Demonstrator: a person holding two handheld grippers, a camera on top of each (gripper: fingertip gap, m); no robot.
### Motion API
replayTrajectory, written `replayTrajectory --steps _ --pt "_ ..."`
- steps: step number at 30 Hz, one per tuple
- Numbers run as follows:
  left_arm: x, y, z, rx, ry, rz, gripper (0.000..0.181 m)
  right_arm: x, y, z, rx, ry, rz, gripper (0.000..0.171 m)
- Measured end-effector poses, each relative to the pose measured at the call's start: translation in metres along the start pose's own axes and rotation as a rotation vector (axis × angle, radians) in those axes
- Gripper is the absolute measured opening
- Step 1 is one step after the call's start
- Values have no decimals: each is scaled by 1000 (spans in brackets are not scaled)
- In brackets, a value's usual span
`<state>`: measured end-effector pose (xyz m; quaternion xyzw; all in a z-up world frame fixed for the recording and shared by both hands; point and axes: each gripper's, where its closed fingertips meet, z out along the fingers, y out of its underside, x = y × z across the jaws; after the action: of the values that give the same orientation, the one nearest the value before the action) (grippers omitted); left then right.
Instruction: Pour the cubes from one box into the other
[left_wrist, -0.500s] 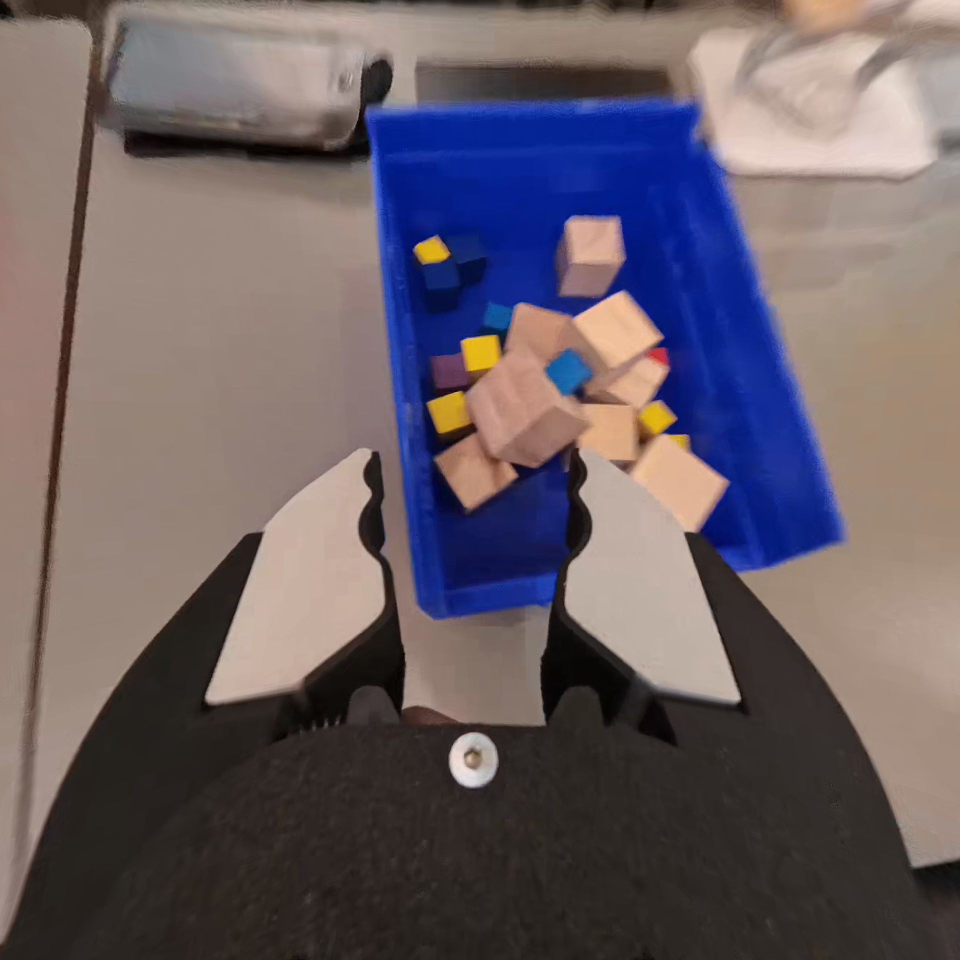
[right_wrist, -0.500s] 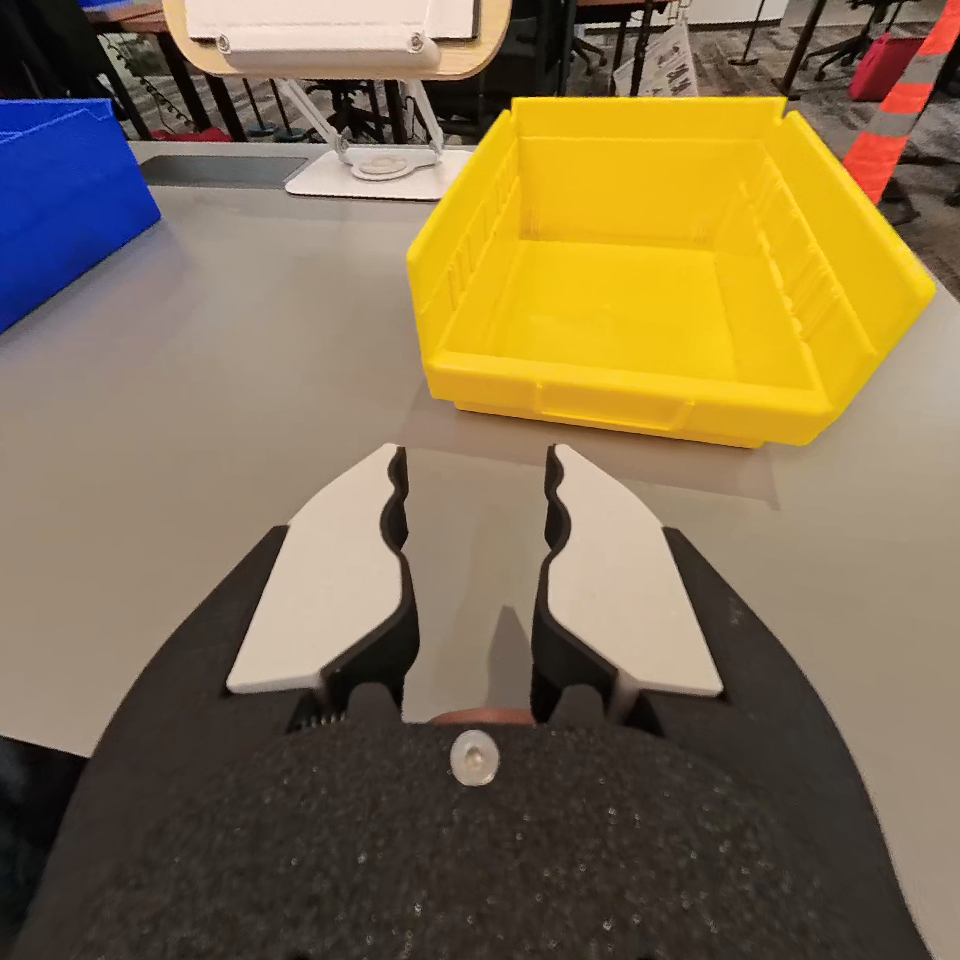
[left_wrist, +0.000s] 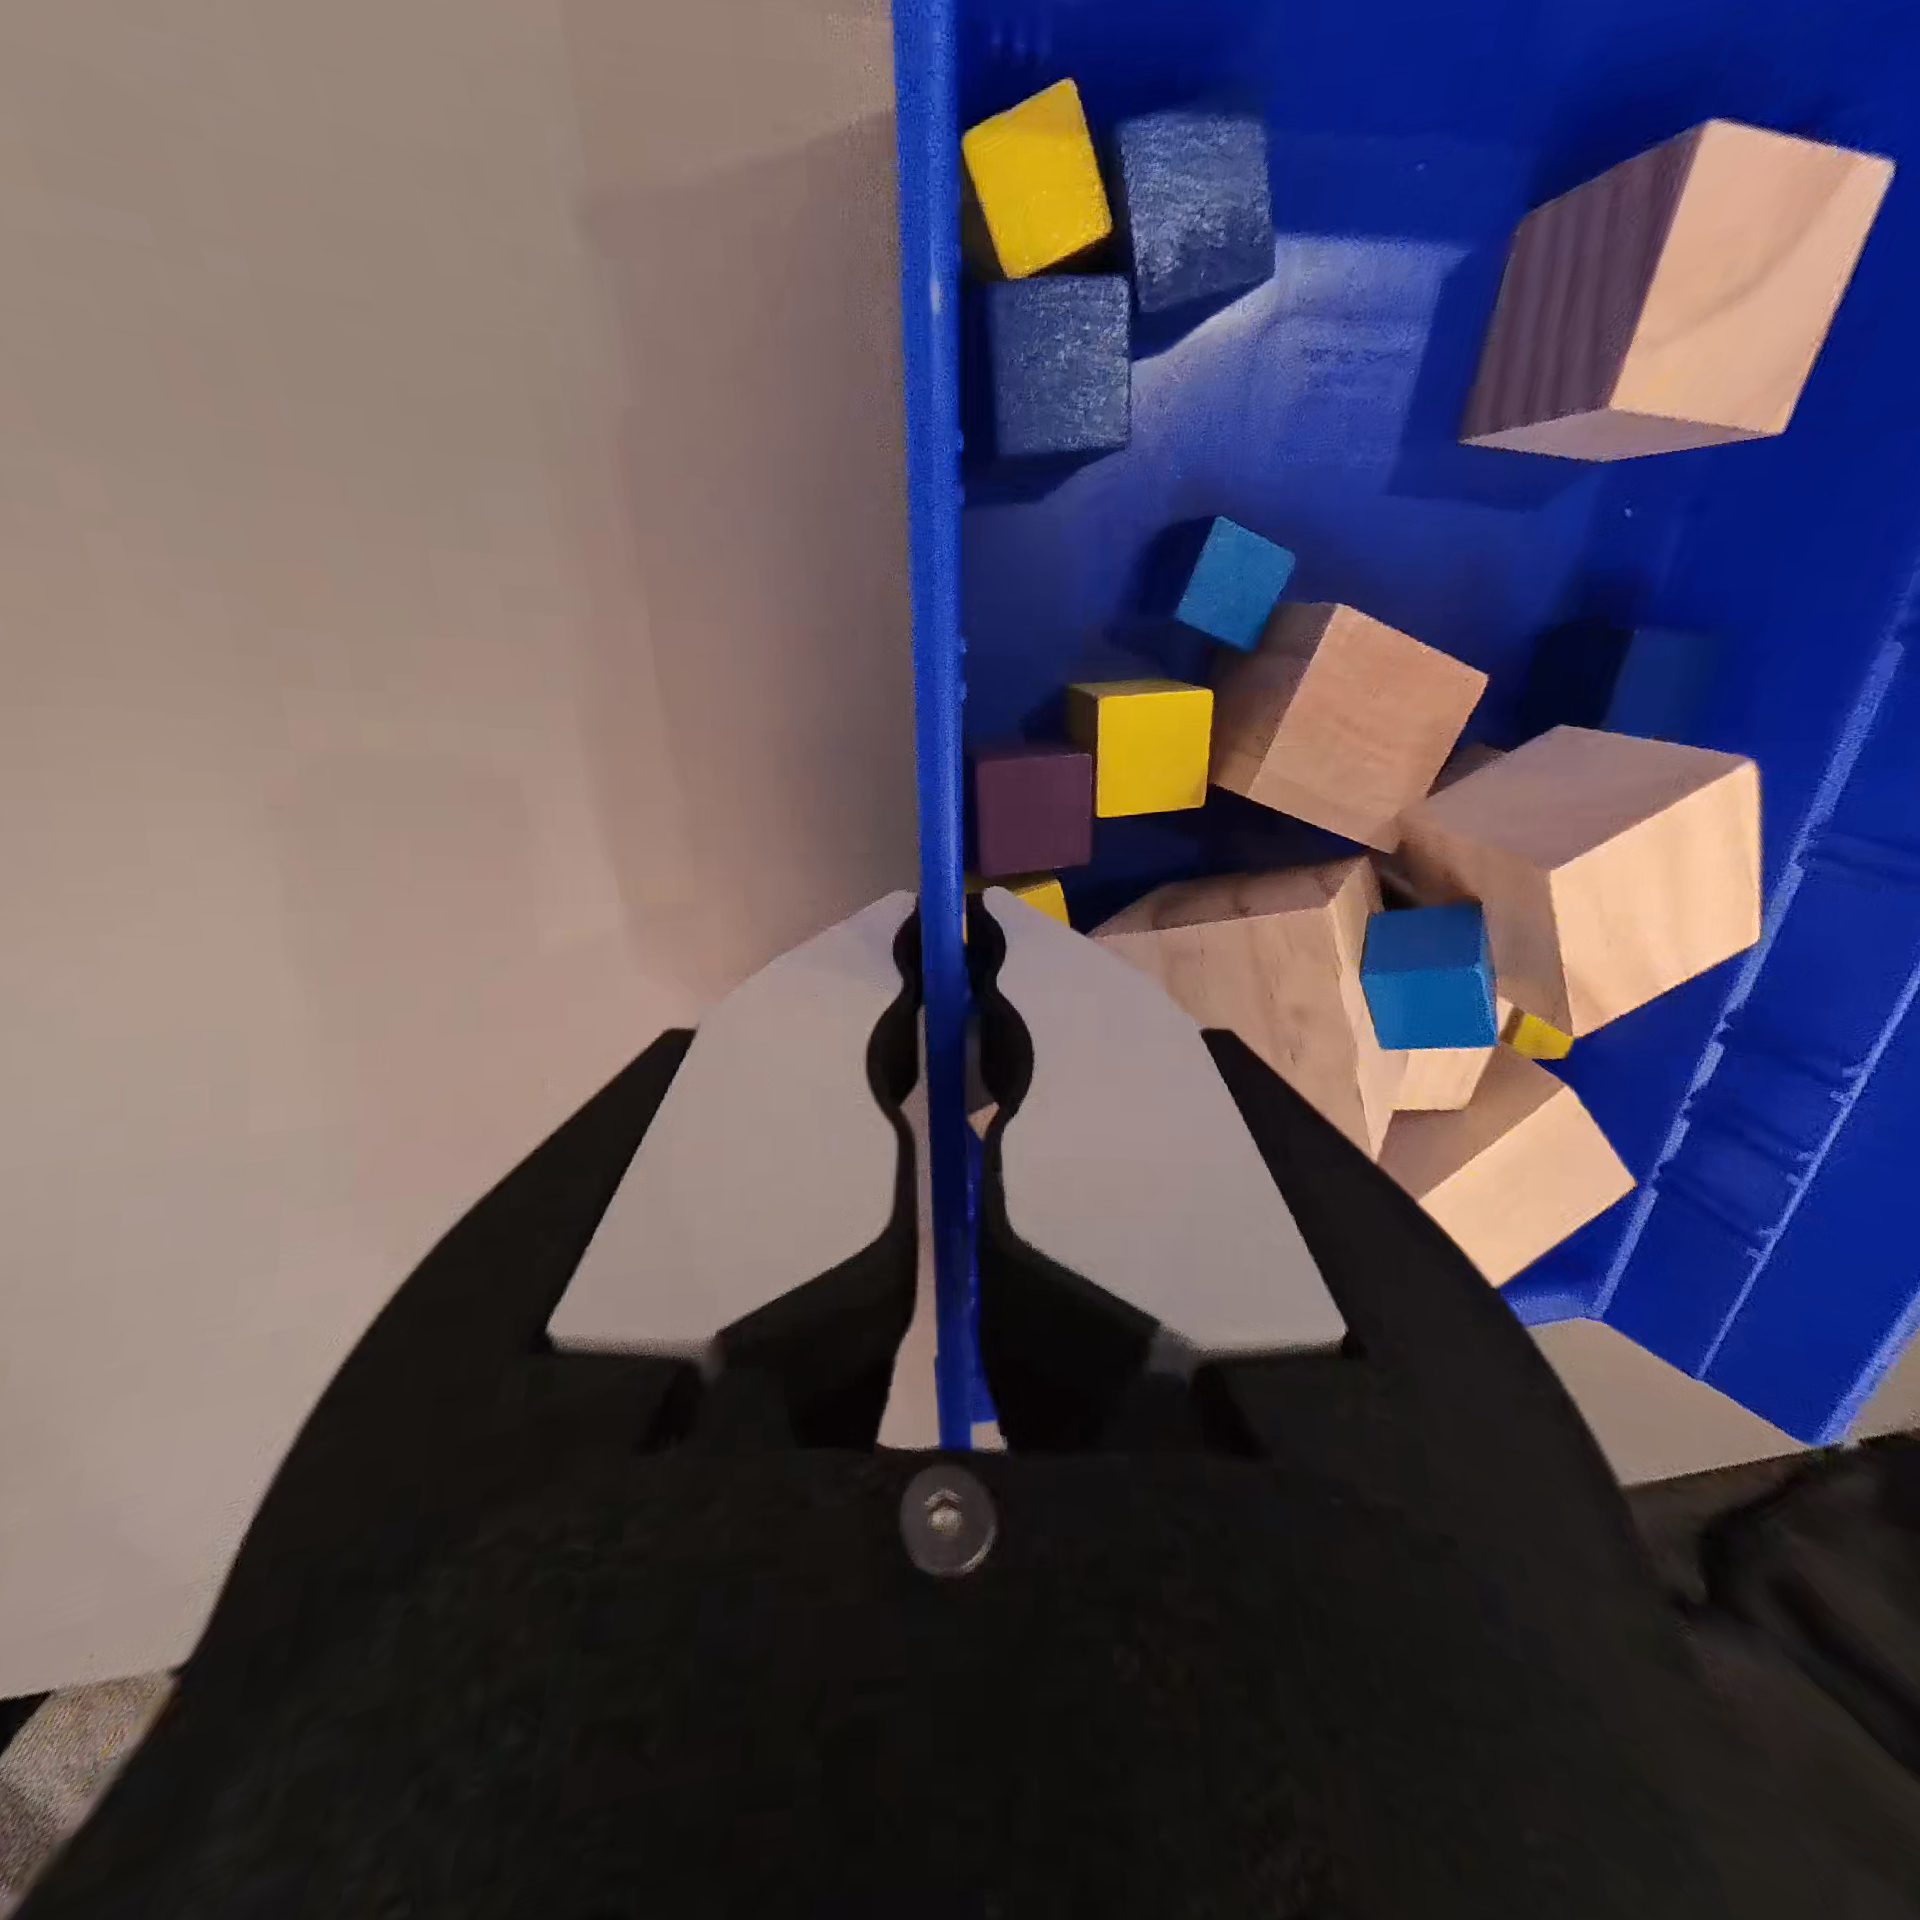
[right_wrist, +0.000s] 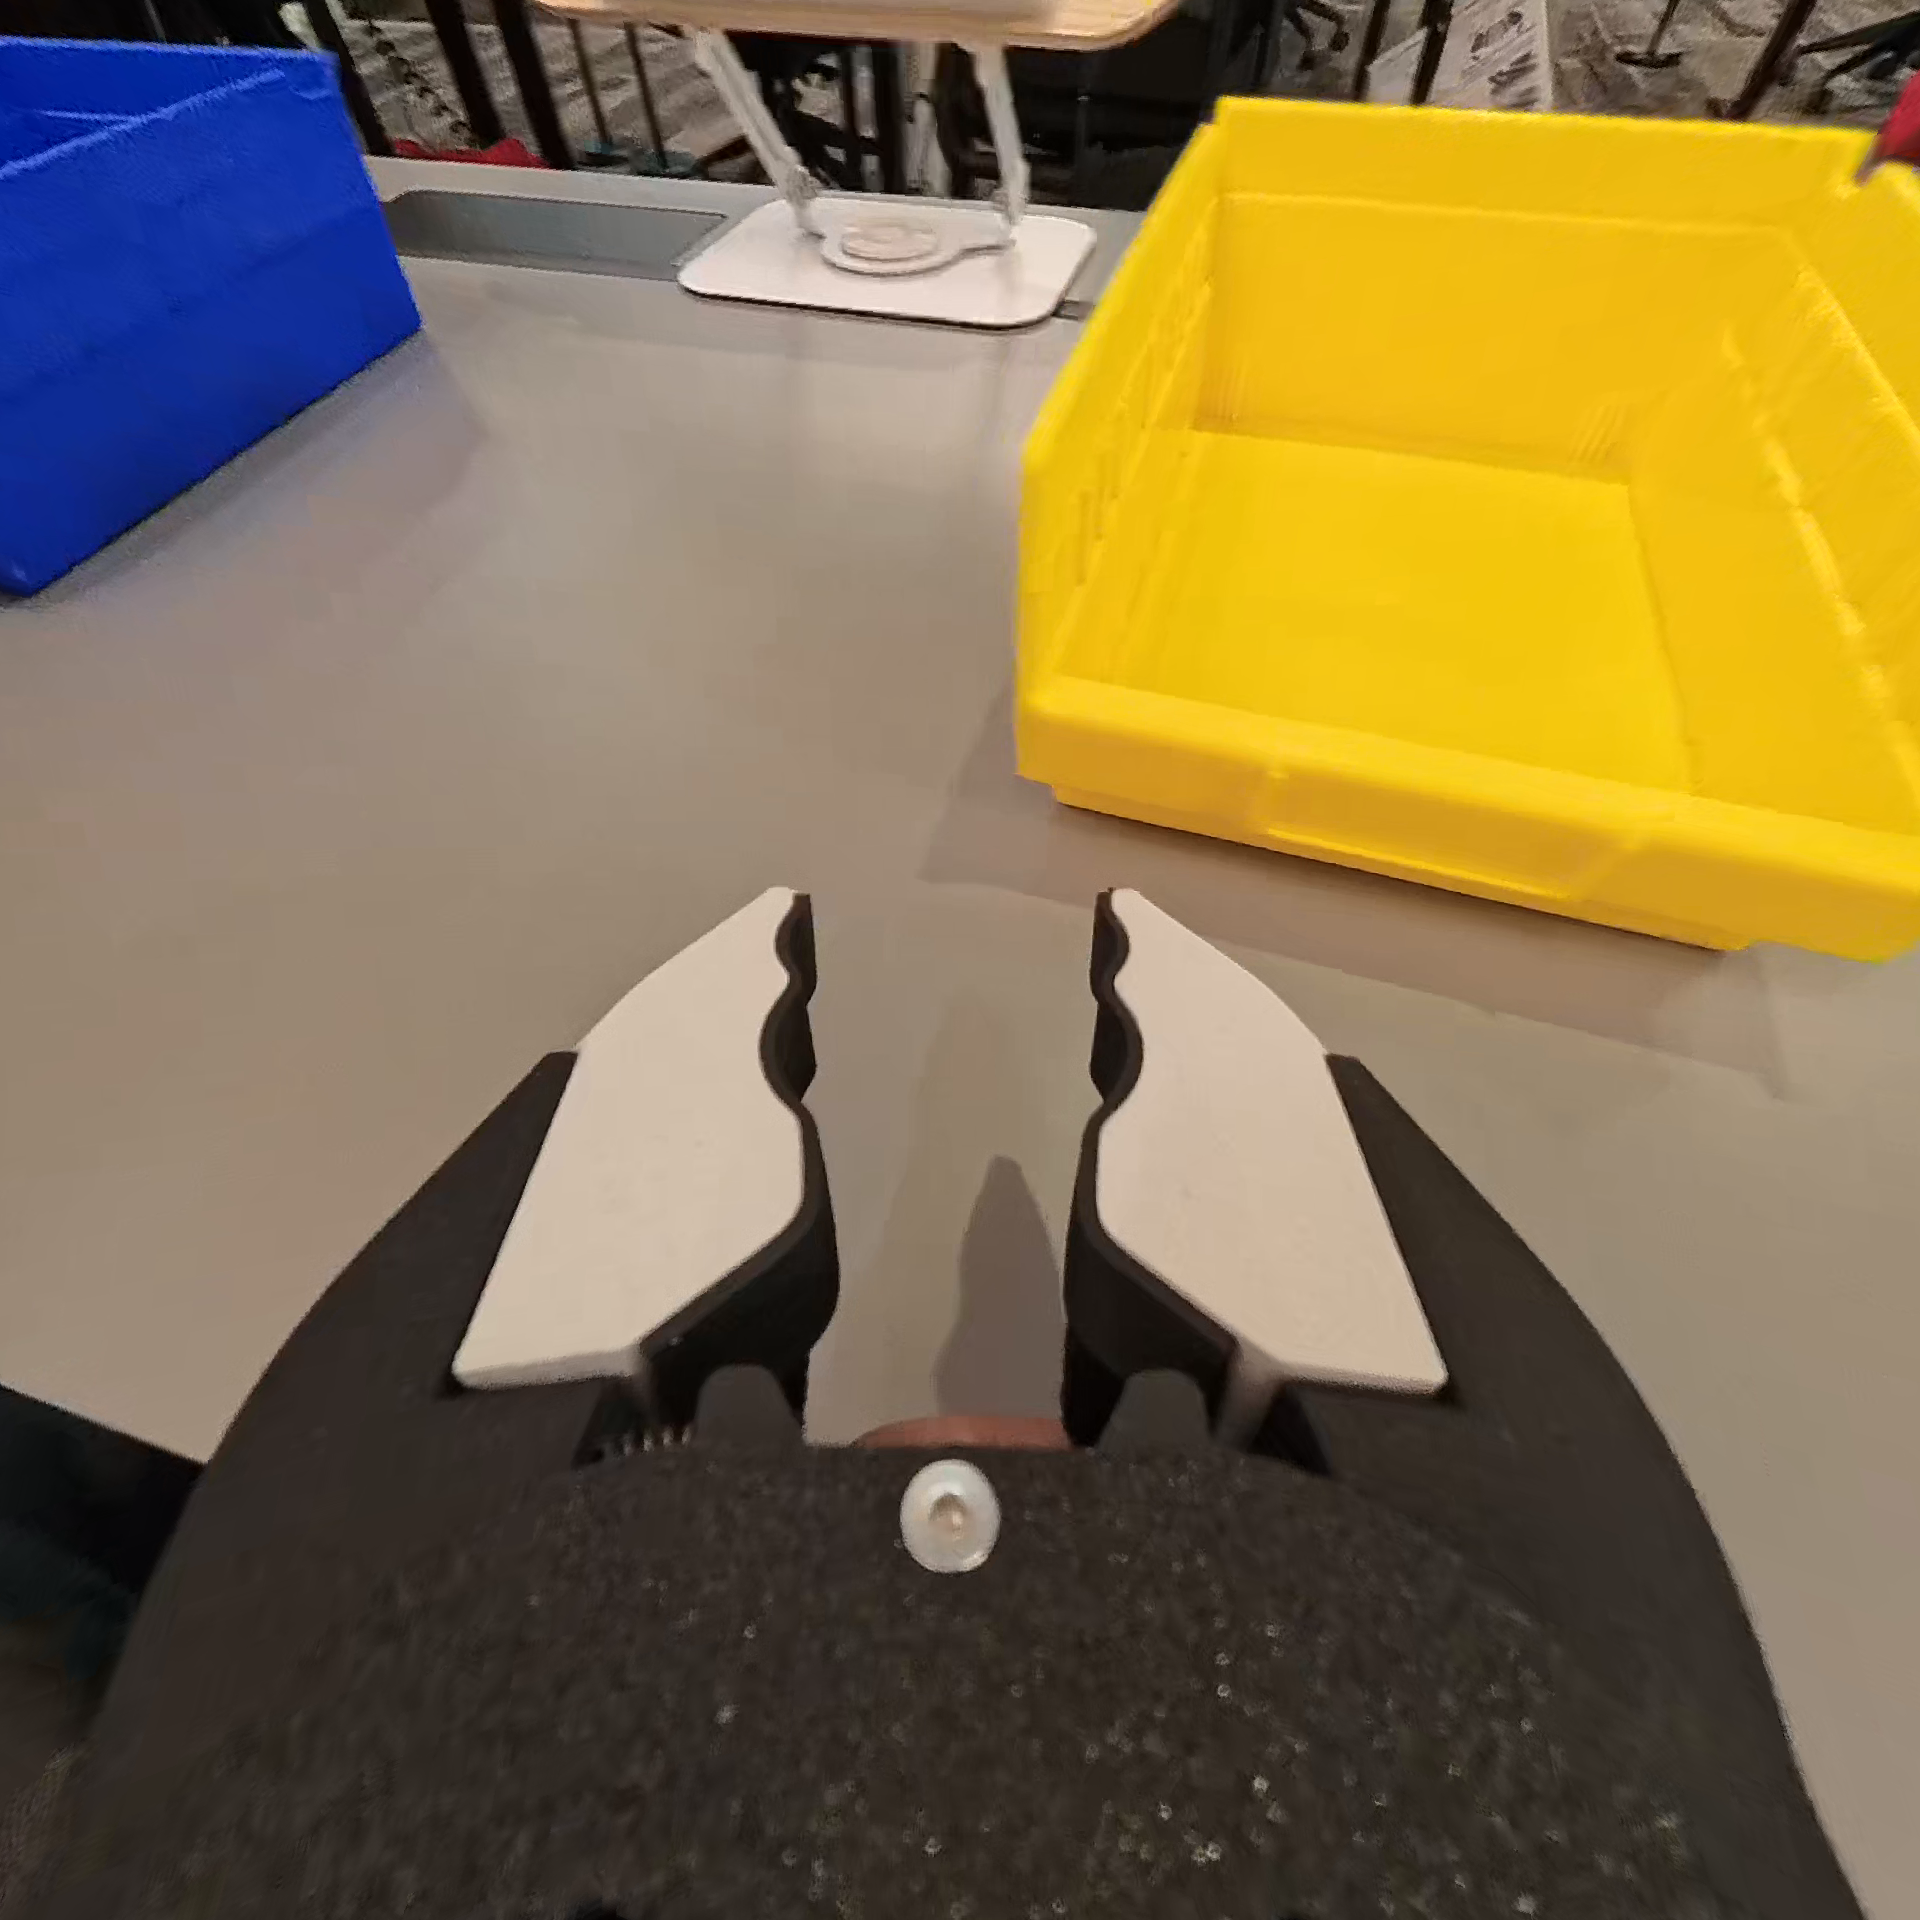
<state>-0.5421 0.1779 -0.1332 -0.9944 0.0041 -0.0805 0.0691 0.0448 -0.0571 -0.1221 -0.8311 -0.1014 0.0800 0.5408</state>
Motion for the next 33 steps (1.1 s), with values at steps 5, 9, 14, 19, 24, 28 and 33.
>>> replayTrajectory --steps 5,9,14,19,24,28,33 --pt "13 9 1 -39 -96 6 5 -58 -26 34 -19 -99 -150 51" --pt "57 24 6 -35 -41 30 5 -99 -52 72 -157 -188 -120 47" --pt "121 40 15 -3 -23 54 6 -157 -108 140 -329 -397 -42 48" --pt "169 53 21 2 10 104 6 -172 -110 213 -685 -346 -34 50" --pt "174 52 23 -1 12 121 6 -174 -78 240 -944 -294 63 22" --pt "176 51 23 -18 63 172 7 -168 -73 245 -1006 -124 9 7" --pt "181 49 24 -3 -25 237 7 -161 -74 240 -1048 -41 -69 7"
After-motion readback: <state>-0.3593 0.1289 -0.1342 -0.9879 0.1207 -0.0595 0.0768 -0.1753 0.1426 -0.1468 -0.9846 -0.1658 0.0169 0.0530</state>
